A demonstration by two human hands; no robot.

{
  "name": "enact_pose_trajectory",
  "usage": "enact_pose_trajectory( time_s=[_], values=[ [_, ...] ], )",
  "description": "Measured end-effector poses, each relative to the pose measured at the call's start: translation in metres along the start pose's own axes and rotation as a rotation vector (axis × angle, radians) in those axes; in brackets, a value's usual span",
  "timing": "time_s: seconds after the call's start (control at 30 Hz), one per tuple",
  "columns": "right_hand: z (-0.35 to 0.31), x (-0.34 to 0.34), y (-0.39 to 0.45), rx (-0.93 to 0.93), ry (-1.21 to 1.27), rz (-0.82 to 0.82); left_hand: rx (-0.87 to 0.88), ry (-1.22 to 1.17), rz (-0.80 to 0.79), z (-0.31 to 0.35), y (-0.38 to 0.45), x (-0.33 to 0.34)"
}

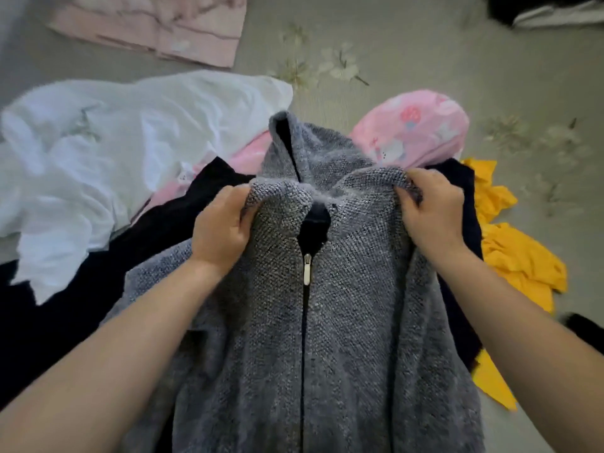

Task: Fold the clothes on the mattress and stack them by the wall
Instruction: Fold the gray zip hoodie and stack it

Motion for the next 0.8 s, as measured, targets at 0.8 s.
enact_pose_trajectory(
  time_s=[0.8],
  values=[
    [0.138, -0.032, -0.204, 0.769, -0.179, -0.379, -0.295, 0.68, -1.007, -0.009, -0.252, 0.118]
  ],
)
Point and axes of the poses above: each hand's wrist, its own y-axis towards the middle knuckle, its own x-axis out of the palm, z = x × y, the point moved 9 cm from there along y, towards the middle knuckle
